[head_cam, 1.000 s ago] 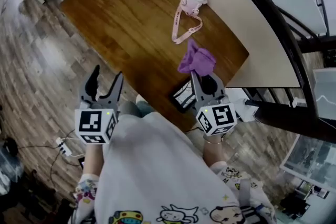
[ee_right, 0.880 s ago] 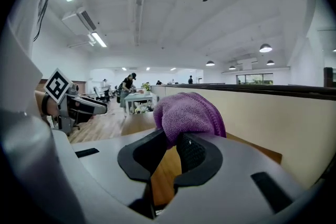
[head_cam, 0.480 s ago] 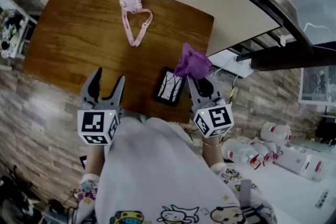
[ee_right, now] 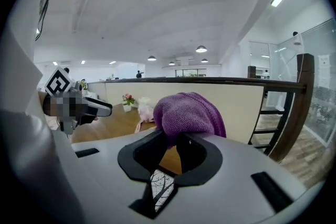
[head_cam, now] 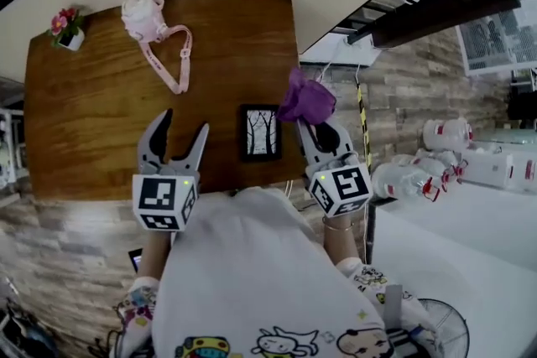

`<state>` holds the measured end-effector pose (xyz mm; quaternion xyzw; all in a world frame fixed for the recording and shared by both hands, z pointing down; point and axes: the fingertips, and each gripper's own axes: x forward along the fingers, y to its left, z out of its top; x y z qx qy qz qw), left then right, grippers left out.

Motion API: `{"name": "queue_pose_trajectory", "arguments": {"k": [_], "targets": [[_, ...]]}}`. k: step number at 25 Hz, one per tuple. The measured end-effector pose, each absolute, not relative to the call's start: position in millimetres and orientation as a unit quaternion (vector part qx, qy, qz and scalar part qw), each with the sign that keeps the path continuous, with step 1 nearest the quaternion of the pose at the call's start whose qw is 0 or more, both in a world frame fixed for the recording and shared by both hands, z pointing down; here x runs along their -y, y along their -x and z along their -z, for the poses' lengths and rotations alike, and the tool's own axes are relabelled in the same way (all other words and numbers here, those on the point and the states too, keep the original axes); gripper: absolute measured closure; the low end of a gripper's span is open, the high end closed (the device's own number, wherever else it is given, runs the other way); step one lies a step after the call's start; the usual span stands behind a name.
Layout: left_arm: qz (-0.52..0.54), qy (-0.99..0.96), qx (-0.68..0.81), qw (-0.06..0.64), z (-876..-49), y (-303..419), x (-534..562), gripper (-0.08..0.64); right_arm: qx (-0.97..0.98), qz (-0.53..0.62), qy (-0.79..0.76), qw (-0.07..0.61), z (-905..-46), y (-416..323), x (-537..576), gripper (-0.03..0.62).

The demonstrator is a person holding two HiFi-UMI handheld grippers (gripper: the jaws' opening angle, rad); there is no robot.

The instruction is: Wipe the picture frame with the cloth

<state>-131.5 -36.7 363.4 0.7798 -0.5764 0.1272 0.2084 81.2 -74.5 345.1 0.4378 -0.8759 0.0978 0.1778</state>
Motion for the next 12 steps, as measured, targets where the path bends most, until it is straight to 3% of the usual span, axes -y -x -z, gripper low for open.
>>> {"name": "queue_pose_trajectory", "arguments": {"k": [12], "targets": [[-0.148, -0.811, 0.524, 0.214, -378.4, 97.4, 52.5, 0.296, 0.852, -0.116, -0.477, 0.181, -355.2, -109.0, 64.9, 0.546]]}}
